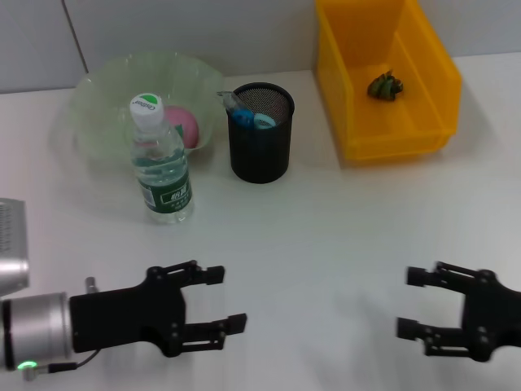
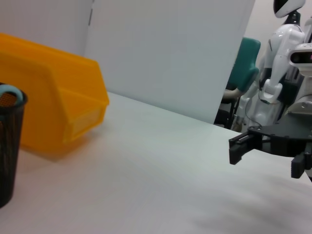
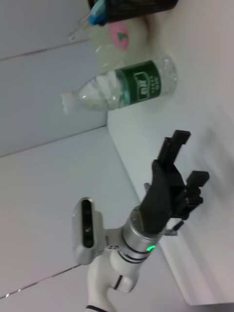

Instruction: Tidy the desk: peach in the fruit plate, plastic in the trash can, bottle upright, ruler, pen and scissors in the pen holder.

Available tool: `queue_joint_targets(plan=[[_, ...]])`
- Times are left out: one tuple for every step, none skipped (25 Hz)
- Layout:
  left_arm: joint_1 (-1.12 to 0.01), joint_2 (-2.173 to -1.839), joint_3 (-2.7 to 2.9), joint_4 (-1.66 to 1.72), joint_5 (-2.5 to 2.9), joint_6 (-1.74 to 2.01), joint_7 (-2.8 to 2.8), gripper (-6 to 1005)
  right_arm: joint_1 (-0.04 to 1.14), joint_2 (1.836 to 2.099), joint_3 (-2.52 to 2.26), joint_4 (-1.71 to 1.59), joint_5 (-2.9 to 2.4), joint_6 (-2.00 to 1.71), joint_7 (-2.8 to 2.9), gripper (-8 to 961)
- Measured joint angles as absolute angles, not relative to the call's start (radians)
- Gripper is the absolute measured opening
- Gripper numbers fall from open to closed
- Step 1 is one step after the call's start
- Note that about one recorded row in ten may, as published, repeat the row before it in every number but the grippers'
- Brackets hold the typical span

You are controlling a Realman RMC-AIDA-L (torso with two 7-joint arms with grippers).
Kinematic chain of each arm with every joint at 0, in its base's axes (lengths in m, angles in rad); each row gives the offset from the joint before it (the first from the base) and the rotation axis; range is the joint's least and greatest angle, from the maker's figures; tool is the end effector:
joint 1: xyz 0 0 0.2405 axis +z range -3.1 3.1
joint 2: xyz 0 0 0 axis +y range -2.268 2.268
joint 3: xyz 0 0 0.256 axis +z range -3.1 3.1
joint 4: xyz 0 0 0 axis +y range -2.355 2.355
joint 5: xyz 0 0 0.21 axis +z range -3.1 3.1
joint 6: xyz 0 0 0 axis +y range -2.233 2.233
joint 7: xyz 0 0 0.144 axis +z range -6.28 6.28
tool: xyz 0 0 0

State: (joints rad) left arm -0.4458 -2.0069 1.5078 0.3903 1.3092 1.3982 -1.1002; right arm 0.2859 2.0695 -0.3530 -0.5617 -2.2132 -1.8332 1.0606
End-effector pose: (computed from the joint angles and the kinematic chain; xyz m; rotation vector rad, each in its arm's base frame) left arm -0.2696 0.2747 -0.0704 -2.8984 -0.5438 -0.7645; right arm 0.3362 0.2155 0.0108 -2.6503 0.6686 0.8288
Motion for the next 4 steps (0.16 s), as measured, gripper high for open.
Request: queue_joint_targets(plan=[[-0.446, -2.007, 1.508, 0.390, 1.309, 1.398, -1.100, 815, 0.314, 2.076, -0.363, -0.539, -2.216, -1.812, 1.060, 840], [-0.434, -1.998, 1.499, 0.390, 1.310, 1.406, -1.100, 815, 0.314, 2.076, -0.363, -0.539, -2.216, -1.812, 1.060, 840], [-0.434, -1.998, 1.499, 0.390, 1.310, 1.406, -1.100, 815, 0.332, 2.078, -0.370, -0.523, -2.221, -1.799, 1.060, 840], [-0.434, -1.998, 1.499, 0.390, 1.310, 1.406, -1.100, 815, 0.344, 2.079, -0.374, -0.512, -2.227, -1.791, 1.060, 840]])
